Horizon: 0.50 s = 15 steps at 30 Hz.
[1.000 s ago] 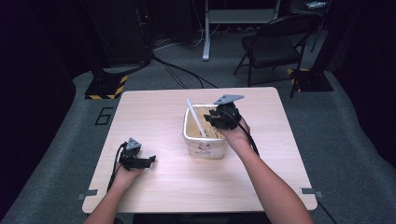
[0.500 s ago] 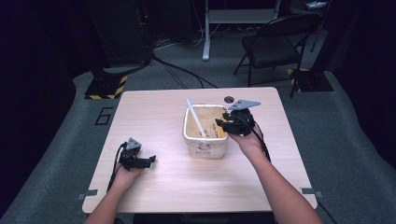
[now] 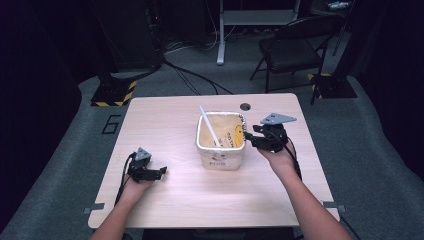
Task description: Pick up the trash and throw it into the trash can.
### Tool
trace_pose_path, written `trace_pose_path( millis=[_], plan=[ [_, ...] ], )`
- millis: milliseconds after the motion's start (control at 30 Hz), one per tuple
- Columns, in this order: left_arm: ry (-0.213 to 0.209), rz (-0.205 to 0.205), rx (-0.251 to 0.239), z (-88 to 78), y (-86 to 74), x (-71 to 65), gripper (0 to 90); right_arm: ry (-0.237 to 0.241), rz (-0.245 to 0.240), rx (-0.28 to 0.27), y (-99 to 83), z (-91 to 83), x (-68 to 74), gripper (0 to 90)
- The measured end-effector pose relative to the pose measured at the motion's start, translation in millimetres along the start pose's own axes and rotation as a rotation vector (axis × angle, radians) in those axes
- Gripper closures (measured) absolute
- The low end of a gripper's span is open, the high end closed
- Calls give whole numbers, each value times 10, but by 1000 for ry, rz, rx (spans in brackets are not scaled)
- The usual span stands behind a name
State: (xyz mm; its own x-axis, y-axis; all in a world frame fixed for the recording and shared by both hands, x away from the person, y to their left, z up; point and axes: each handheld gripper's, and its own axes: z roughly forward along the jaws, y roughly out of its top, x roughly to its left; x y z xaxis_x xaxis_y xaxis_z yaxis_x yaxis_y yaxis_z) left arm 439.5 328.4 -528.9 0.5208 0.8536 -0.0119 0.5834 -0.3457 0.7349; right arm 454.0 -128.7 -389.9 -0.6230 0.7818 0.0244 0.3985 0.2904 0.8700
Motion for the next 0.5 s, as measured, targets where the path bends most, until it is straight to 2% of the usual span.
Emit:
trace_pose_path(
  millis=[500],
  plan=[
    [0, -4, -3, 2, 0, -3, 124, -53, 28, -19, -286, -196, -138, 518]
  ],
)
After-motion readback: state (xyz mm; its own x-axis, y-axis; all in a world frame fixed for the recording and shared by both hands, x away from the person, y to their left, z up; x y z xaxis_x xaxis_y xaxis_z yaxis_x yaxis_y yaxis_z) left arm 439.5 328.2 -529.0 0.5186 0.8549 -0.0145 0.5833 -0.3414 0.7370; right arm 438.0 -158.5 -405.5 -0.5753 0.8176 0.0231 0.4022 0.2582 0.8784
